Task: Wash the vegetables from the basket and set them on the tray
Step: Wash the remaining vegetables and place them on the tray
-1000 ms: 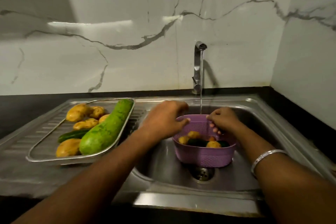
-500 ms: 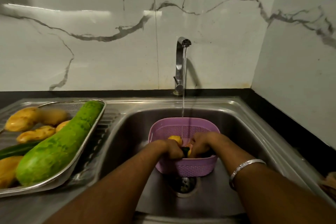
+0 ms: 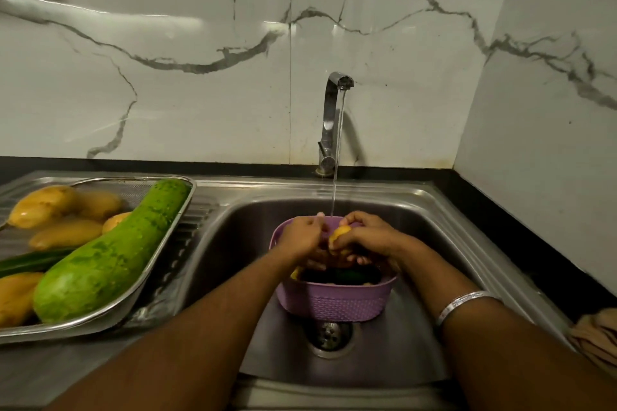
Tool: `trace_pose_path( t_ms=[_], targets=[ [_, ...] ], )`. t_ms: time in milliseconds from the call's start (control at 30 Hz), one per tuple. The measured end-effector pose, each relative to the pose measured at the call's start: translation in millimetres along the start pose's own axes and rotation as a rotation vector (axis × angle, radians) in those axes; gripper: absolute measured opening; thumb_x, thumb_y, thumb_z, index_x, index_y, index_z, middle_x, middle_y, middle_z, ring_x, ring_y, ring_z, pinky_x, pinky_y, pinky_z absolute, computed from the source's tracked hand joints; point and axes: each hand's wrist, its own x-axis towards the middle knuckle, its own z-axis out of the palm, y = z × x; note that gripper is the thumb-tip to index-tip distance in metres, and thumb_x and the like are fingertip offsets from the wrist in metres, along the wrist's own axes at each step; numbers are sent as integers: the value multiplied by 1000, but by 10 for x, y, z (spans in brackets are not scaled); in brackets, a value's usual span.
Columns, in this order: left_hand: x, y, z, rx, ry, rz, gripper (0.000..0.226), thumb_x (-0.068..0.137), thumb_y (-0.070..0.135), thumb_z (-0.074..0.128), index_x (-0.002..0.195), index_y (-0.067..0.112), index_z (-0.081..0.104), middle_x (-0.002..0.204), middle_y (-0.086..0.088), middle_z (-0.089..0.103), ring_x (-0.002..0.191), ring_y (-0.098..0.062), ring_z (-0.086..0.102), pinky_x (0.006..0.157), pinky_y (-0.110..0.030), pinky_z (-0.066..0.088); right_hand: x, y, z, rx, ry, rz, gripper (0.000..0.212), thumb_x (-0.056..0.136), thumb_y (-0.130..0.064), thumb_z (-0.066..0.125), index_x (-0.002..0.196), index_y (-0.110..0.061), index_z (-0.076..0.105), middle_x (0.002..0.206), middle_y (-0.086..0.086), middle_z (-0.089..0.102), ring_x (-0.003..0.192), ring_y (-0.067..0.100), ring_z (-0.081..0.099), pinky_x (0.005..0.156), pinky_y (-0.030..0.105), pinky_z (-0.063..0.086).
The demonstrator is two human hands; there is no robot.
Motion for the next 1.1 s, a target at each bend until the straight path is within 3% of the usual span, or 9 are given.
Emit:
trace_pose_path(
  t_ms=[33,133,233,367,467,600,800,1000,1100],
  targets=[
    [-34,36,-7,-167,-62,-23,38,108,40,38,116,15,66,103,-16,74,89,-35,75,71,-42,62,11,-9,21,57,30,-36,39,78,-17,83,110,-17,62,90,10,74,72,18,68,60,30,57],
    [-121,97,32,-326,-226,-19,38,110,38,30,127,18,58,114,-22,72,102,-38,72,81,-40,62,49,1,129,136,112,-97,21,88,-28,74,108,-24,67,93,7,76,69,15,70,59,28,58],
    [-101,109,71,-440,-207,18,37,111,32,33,134,13,55,109,-24,71,97,-34,72,87,-40,60,119,22,186,127,259,-175,14,89,-33,73,100,-25,73,84,5,77,62,15,68,57,30,57],
    [-89,135,71,-436,-203,78,33,106,36,47,128,17,62,110,-19,74,98,-32,73,89,-42,60,201,-25,226,124,447,-213,14,92,-32,68,91,-18,68,88,4,73,84,22,70,74,38,60],
    [-78,85,34,-440,-162,148,26,99,31,61,124,25,65,114,-16,73,104,-30,73,86,-43,61,175,-96,262,260,364,-175,18,95,-33,67,95,-15,67,91,9,73,82,23,71,67,35,60],
    [-9,-20,-17,-336,-38,332,31,91,10,72,119,23,69,113,-6,75,107,-22,72,93,-46,59,168,-175,275,417,240,-74,17,102,-31,58,109,-25,73,109,8,71,97,24,71,68,35,60],
    [65,-73,-24,-290,31,434,32,93,4,68,121,19,68,104,-9,77,102,-23,74,88,-42,60,141,-226,202,545,74,-89,29,99,-13,64,125,-24,68,112,14,71,96,26,73,76,39,64],
    [20,-30,29,-181,2,491,34,93,7,69,126,9,66,105,-9,77,101,-23,74,88,-38,60,100,-149,239,354,417,-219,14,86,-29,81,97,-20,79,95,2,76,85,17,74,55,26,59],
    [24,-11,38,-168,24,494,35,91,8,71,125,13,67,107,-7,77,101,-20,74,92,-40,59,125,-172,241,391,429,-178,17,93,-29,73,106,-19,78,99,6,75,86,20,73,54,27,59]
  ],
)
